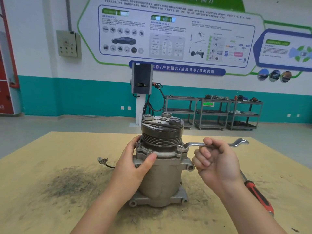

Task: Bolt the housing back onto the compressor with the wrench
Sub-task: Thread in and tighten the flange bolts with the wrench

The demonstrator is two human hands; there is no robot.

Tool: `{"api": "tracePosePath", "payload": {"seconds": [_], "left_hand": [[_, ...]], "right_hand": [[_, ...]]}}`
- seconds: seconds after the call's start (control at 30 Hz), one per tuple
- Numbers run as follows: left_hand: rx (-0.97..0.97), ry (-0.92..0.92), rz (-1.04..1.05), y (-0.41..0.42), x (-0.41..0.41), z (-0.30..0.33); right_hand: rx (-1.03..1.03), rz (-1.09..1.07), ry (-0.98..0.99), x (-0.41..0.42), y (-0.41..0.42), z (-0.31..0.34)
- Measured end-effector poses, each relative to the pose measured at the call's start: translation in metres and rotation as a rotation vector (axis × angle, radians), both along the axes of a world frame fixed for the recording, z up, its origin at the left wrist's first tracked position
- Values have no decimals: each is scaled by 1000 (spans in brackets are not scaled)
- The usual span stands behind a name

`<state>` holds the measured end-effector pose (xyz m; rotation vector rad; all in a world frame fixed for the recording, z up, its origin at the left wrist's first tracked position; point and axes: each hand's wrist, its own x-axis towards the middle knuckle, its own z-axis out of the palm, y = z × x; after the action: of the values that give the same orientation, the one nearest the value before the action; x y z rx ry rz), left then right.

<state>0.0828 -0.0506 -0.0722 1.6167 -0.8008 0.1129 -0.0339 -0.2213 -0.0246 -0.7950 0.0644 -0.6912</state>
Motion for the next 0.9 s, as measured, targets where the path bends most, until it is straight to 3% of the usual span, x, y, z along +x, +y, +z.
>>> {"api": "tracePosePath", "payload": {"seconds": [0.17,0.33,0.43,0.53,0.6,0.7,0.9], "left_hand": [[-24,4,8,-2,3,-3],[-48,15,-1,-3,1,-3],[-66,28,-17,-4,3,-3],[-89,74,-100,-6,9,-7],[-87,66,-133,-6,12,-12],[-70,77,-141,-6,13,-11],[-77,54,-44,-6,9,-5]], "right_hand": [[-178,-204,-92,-13,18,-21],[-885,-715,-138,-16,62,-41],[-1218,-846,-151,4,80,-36],[-1417,-949,-45,25,91,-27],[-1446,-1021,33,34,95,-25],[-1420,-1009,-2,35,95,-25],[-1308,-920,-362,9,68,-14]]}}
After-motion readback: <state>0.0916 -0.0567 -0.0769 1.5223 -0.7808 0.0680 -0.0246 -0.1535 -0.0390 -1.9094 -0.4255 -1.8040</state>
